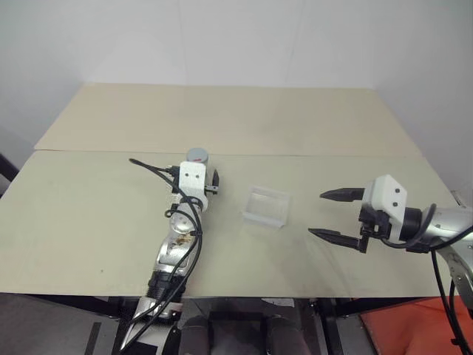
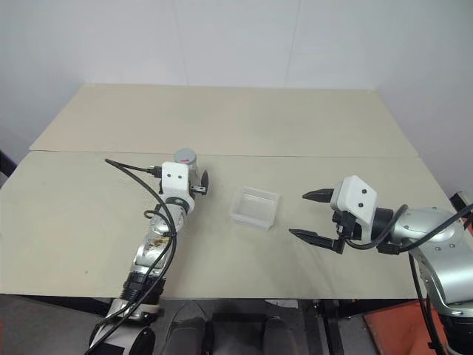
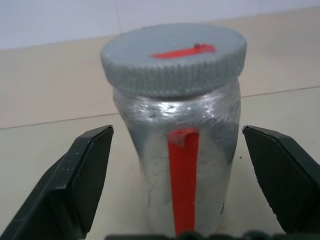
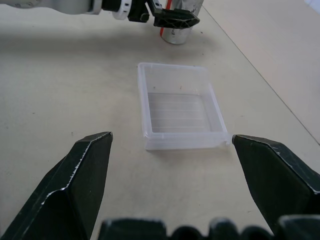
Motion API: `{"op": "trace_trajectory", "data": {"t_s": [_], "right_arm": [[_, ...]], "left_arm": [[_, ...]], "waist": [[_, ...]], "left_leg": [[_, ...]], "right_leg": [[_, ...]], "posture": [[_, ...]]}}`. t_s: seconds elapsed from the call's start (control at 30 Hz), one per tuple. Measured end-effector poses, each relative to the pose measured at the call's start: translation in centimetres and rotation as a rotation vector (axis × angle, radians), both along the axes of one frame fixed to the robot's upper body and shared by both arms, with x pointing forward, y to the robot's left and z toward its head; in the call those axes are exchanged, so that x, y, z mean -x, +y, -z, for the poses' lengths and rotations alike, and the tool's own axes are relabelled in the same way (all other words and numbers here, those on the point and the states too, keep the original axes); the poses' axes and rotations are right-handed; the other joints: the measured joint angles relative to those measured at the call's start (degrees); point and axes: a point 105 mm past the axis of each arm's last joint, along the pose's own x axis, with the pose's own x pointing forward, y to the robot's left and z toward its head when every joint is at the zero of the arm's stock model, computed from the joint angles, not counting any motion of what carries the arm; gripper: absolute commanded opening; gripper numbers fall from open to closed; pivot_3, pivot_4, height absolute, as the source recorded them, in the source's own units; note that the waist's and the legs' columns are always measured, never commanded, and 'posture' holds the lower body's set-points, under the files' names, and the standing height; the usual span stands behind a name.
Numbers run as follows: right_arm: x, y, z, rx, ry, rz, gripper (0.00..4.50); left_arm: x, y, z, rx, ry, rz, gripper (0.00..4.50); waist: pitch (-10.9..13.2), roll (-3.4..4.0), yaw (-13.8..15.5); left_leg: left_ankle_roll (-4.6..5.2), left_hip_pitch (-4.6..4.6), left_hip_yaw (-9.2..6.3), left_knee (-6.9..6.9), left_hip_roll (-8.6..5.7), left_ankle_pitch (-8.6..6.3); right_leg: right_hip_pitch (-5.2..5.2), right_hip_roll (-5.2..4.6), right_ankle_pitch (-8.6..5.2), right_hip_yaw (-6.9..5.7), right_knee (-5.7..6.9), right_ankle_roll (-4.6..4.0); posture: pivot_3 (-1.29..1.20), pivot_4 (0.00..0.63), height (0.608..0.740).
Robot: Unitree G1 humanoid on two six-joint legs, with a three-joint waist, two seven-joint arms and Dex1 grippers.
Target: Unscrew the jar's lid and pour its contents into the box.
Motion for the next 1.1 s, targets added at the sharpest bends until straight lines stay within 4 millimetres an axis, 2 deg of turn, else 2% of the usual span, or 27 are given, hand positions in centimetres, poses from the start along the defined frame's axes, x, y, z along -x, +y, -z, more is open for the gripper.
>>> {"op": "trace_trajectory", "data": {"t_s": [0.37,0.8,0.9,1.0,1.1], "right_arm": [[0.0,0.1,-0.1,0.001,-0.006,-0.006,4.47],[0.0,0.2,-0.2,0.003,-0.008,-0.013,4.47],[0.0,0.2,-0.3,0.003,-0.011,-0.014,4.5],[0.0,0.2,-0.4,0.003,-0.013,-0.014,4.5],[0.0,0.2,-0.4,0.003,-0.013,-0.015,4.5]], "left_arm": [[-0.8,-0.9,-0.5,0.059,-0.043,-0.084,4.5],[-0.9,-1.9,-0.4,0.107,-0.036,-0.087,4.5],[-0.9,-2.0,-0.4,0.112,-0.035,-0.088,3.97],[-0.8,-1.9,-0.3,0.115,-0.035,-0.093,3.19],[-0.9,-1.6,-0.3,0.116,-0.036,-0.108,2.19]], "waist": [[0.01,-0.01,0.01],[0.01,-0.01,0.01],[0.01,-0.01,0.01],[0.01,-0.01,0.01],[0.01,-0.01,0.01]], "left_leg": [[0.0,-0.03,0.0,0.0,-0.01,0.0],[0.0,-0.03,0.0,0.0,-0.02,0.0],[0.0,-0.02,0.0,0.0,-0.02,0.0],[0.0,-0.02,-0.01,0.0,-0.02,0.0],[0.0,-0.03,-0.01,0.0,-0.02,0.0]], "right_leg": [[-0.01,0.0,0.01,0.0,-0.01,0.02],[-0.02,0.0,0.01,0.0,-0.01,0.02],[-0.02,0.0,0.01,0.0,-0.01,0.02],[-0.02,0.0,0.01,0.0,-0.01,0.02],[-0.02,0.0,0.01,0.0,-0.01,0.02]], "posture": [[0.0,0.15,0.74],[0.0,0.15,0.74],[0.0,0.15,0.74],[0.0,0.15,0.74],[0.0,0.15,0.74]]}}
